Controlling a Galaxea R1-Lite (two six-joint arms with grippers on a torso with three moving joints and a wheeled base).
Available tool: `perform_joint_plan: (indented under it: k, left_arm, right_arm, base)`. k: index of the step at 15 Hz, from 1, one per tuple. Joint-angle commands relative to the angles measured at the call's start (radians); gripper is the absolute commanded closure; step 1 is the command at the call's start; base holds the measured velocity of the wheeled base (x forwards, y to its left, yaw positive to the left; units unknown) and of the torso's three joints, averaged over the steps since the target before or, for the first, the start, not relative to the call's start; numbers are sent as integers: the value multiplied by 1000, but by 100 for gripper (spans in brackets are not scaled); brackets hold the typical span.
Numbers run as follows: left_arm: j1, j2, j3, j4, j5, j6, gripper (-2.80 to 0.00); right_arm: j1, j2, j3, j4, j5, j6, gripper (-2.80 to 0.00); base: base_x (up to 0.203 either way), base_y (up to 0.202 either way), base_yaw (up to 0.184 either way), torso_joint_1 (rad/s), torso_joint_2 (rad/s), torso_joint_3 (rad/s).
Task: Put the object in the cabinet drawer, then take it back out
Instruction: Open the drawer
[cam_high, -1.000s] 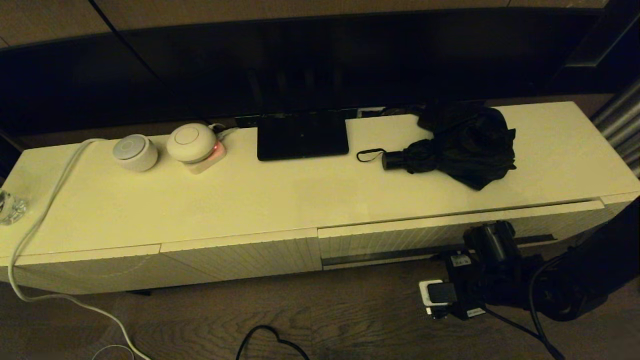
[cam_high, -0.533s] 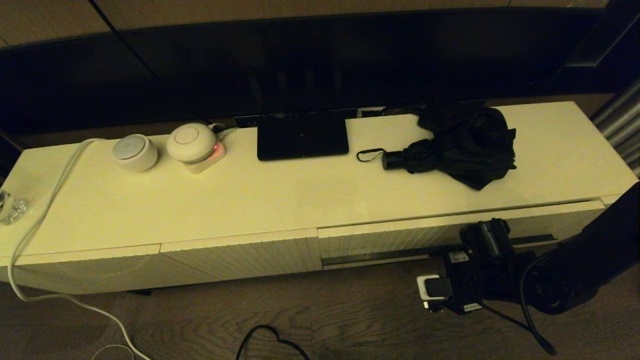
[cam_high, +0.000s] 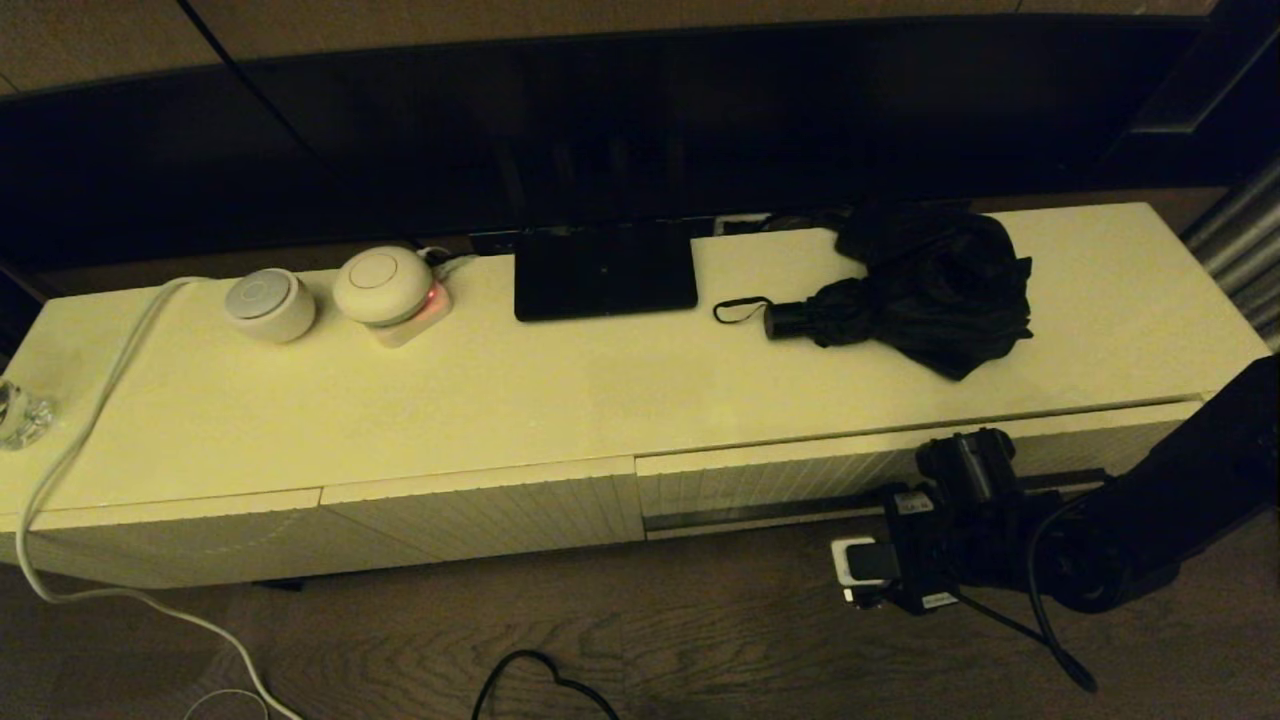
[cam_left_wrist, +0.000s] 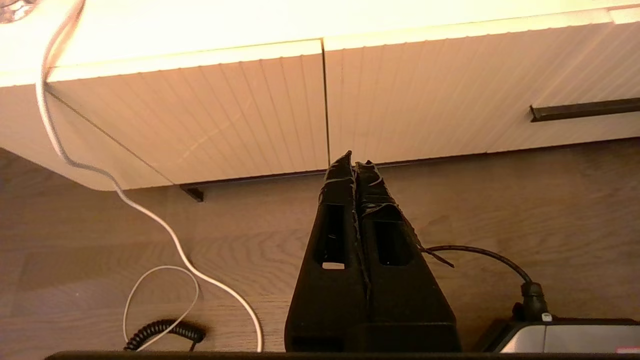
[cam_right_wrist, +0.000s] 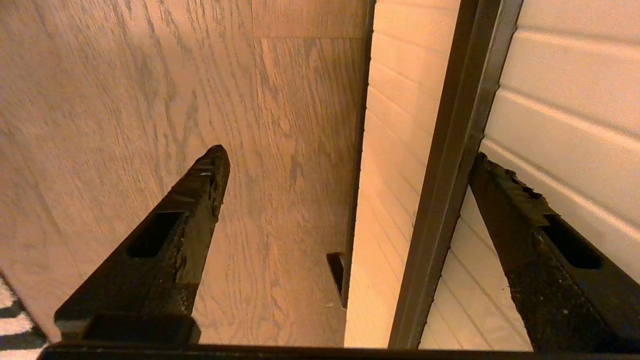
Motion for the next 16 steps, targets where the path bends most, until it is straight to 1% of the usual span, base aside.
perform_joint_plan:
  k: [1, 9, 13, 16]
  left_arm:
    - [0, 0, 2, 0, 0, 0, 0]
    - [0, 0, 2, 0, 0, 0, 0]
    - [0, 0, 2, 0, 0, 0, 0]
    - [0, 0, 2, 0, 0, 0, 0]
  right_arm:
    - [-1, 15, -14, -3, -1, -8, -280]
    - [-3, 54, -30, -3, -7, -8, -280]
    - [-2, 47, -14, 0, -6, -6, -280]
    - [1, 11, 24, 15, -4, 3, -280]
  base:
    - [0, 0, 0, 0, 0, 0]
    - [0, 0, 0, 0, 0, 0]
    - [0, 0, 0, 0, 0, 0]
    - [0, 0, 0, 0, 0, 0]
